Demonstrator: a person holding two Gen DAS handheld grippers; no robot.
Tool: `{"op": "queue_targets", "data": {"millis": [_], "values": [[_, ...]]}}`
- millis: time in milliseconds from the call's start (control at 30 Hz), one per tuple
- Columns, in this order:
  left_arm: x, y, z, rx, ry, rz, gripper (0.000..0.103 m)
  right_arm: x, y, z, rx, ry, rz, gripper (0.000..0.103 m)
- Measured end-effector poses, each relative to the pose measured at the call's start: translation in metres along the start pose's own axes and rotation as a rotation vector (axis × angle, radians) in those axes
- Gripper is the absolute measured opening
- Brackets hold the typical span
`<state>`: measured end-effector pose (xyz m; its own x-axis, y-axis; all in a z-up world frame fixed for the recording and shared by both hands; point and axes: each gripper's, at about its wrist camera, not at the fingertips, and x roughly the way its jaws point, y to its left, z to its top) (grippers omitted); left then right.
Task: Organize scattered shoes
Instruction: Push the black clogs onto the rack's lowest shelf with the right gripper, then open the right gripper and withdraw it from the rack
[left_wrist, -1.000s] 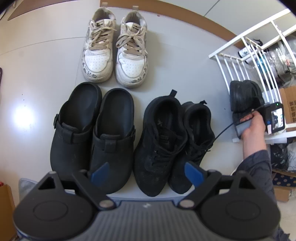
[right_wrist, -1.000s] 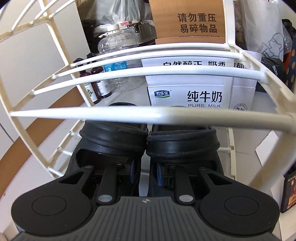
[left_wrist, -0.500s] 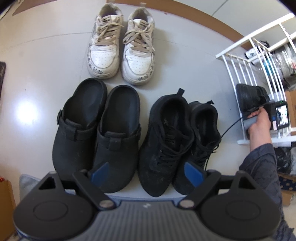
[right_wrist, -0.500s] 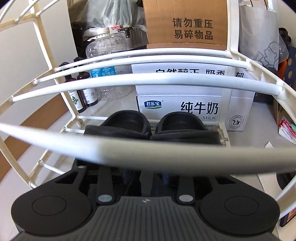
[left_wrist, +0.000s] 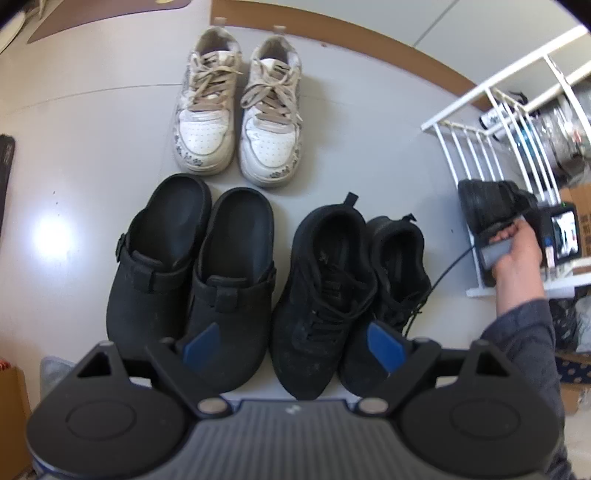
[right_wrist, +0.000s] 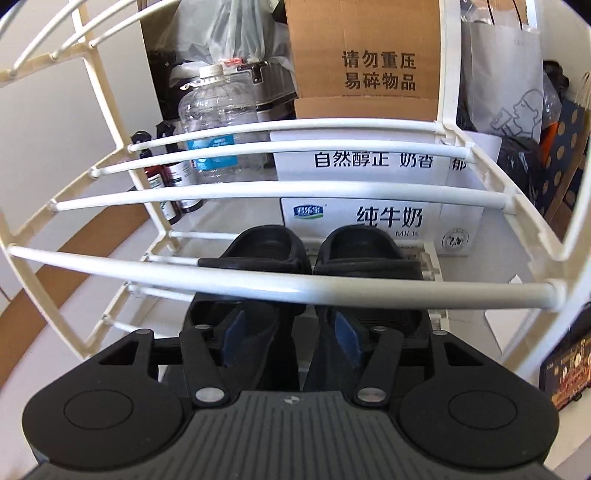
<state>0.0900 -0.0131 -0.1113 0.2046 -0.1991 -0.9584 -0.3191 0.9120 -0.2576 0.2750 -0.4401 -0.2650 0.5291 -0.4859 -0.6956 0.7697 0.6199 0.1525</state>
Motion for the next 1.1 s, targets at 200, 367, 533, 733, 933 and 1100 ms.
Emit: {"op": "queue_targets", "data": {"millis": [200, 367, 533, 733, 933, 1100], "values": [[-0.016, 0.002, 0.002, -0.016, -0.048, -0.019, 0.090, -0.037, -0.007, 0.002, 0.008, 0.039, 0.044, 0.064], [-0.029, -0.002, -0.003, -0.010, -0.072, -0.018, 0.090, -0.071, -0.012, 0.003, -0.022, 0.044, 0.071, 0.064], [-0.031, -0.015, -0.012, 0.048, -0.062, 0.015, 0.090, -0.108, -0.024, 0.012, -0.063, 0.064, 0.081, 0.065], [-0.036, -0.028, -0.025, 0.094, -0.070, 0.005, 0.090, -0.150, -0.030, 0.022, -0.167, 0.055, 0.111, 0.067], [-0.049, -0.037, -0.032, 0.100, -0.099, -0.003, 0.091, -0.200, -0.036, 0.016, -0.285, 0.042, 0.183, 0.070], [-0.061, -0.049, -0.037, 0.124, -0.139, -0.017, 0.095, -0.242, -0.044, 0.018, -0.351, 0.042, 0.226, 0.071]]}}
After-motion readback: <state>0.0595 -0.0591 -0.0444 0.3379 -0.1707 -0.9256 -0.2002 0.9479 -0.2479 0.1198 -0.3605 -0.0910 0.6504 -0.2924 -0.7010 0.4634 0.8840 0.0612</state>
